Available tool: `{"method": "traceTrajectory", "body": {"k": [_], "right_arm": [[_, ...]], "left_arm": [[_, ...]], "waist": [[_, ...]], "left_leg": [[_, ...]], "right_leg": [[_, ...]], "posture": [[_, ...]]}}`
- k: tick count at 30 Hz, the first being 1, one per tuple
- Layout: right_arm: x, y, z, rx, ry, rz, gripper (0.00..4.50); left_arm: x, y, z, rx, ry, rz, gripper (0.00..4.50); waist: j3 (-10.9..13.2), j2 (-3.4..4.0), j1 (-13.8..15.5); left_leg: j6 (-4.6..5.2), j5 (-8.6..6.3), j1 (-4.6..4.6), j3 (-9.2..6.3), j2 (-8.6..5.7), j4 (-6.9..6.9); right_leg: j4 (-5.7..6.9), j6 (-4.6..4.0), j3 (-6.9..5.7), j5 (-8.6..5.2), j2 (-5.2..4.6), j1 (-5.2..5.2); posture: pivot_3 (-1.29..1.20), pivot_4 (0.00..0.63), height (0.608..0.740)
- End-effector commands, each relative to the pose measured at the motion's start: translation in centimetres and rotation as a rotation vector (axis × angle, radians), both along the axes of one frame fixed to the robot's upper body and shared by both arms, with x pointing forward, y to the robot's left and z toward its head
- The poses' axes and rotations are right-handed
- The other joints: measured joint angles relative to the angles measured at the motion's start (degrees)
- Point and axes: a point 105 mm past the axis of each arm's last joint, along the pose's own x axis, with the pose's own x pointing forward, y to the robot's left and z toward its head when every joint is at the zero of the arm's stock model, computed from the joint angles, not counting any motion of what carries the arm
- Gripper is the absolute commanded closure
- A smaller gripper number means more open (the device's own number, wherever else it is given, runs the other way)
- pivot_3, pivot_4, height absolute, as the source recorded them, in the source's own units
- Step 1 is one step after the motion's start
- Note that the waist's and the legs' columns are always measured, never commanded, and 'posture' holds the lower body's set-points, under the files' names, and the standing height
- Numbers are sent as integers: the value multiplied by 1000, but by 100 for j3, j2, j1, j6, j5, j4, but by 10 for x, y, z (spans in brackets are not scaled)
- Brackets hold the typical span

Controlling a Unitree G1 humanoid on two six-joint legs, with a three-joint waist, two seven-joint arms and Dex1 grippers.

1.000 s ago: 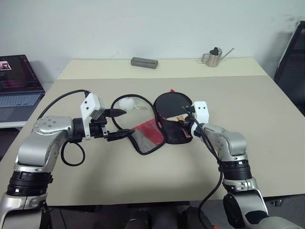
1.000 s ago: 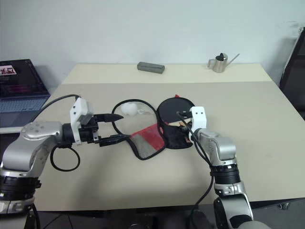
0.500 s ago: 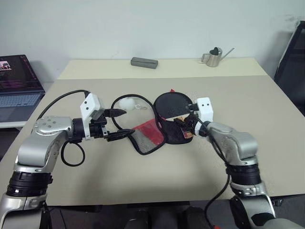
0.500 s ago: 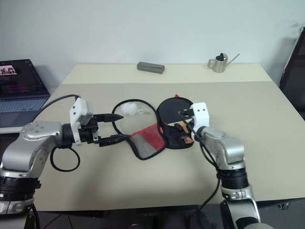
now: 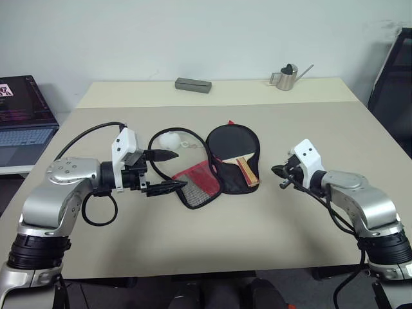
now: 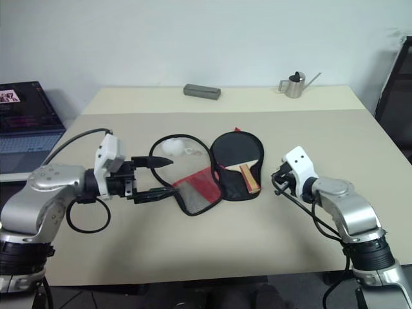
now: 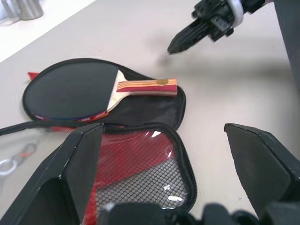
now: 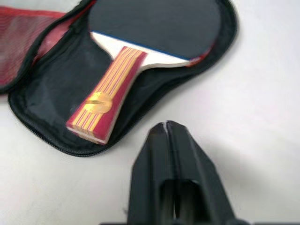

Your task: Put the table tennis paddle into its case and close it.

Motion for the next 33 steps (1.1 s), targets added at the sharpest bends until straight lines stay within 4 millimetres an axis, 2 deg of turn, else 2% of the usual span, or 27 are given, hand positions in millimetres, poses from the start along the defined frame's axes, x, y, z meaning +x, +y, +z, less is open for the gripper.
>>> {"method": "traceTrajectory", "body": {"k": [1, 5, 9, 20, 33], "right_arm": [[0, 10, 3, -20, -53, 52, 4465], [0, 19, -9, -54, -48, 97, 4465], [3, 19, -14, -79, -55, 100, 4465], [-1, 34, -9, -27, -60, 153, 4465], [-11, 53, -22, 0, -22, 204, 4465]], "left_arm": [[-4, -5, 12, 11, -44, -37, 0], [-4, -6, 12, 14, -43, -41, 0], [-4, -7, 11, 15, -42, -44, 0], [-5, -7, 11, 20, -44, -44, 0], [-7, -5, 8, 23, -37, -27, 0]], "waist": [[0, 0, 6], [0, 0, 15], [0, 0, 26], [0, 0, 30], [0, 0, 28]], "left_leg": [[0, 0, 0, 1, -1, 1], [0, 0, -1, 0, -2, 3], [0, 0, 0, -1, -2, 3], [-1, 0, 0, -2, -2, 4], [-1, 0, 1, -3, -1, 3]], "right_leg": [[-1, 0, 1, 0, -1, 1], [-4, 0, -1, 0, -2, 2], [-4, 0, 0, 0, -2, 2], [-4, -1, 0, 1, -1, 2], [-2, -1, 0, 1, -1, 1]], "posture": [[0, 150, 740], [0, 150, 740], [0, 150, 740], [0, 150, 740], [0, 150, 740]]}}
